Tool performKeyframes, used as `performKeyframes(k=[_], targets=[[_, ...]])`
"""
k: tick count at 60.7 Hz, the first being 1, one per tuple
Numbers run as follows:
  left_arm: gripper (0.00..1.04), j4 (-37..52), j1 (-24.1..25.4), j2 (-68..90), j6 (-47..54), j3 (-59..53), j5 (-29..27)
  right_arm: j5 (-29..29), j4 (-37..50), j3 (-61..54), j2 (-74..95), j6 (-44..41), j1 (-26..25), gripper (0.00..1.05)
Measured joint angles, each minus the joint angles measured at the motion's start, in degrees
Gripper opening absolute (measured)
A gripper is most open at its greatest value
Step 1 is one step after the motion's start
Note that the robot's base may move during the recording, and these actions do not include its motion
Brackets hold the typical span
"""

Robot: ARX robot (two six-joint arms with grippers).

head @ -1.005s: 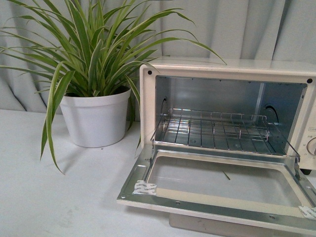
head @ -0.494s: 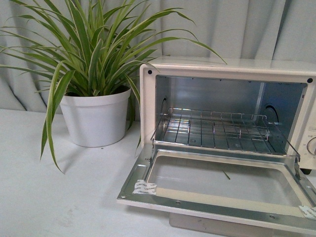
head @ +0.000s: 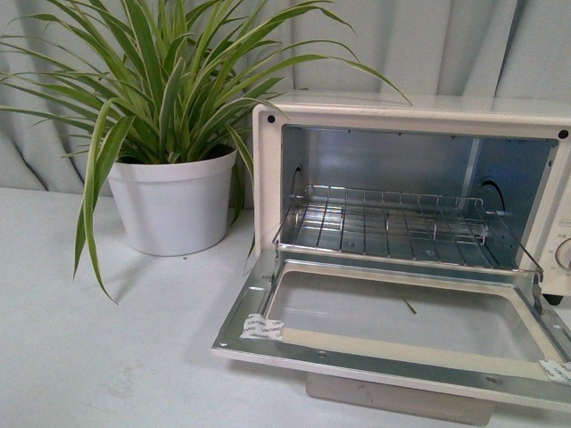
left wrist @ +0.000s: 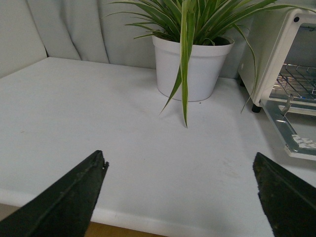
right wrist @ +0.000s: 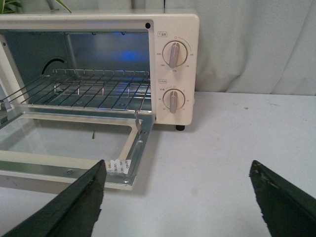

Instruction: Open oven

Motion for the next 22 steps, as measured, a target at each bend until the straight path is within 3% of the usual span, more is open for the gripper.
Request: performKeyframes(k=[3,22], targets=[[1.0,0.0,0.0,0.0,0.09,0.0,0.0,0.0,0.0,0.0,0.0,0.04,0.0,0.97],[0.98,0.0,0.0,0.0,0.09,0.0,0.02,0.0,0.0,0.0,0.0,0.02,0.0,0.95]])
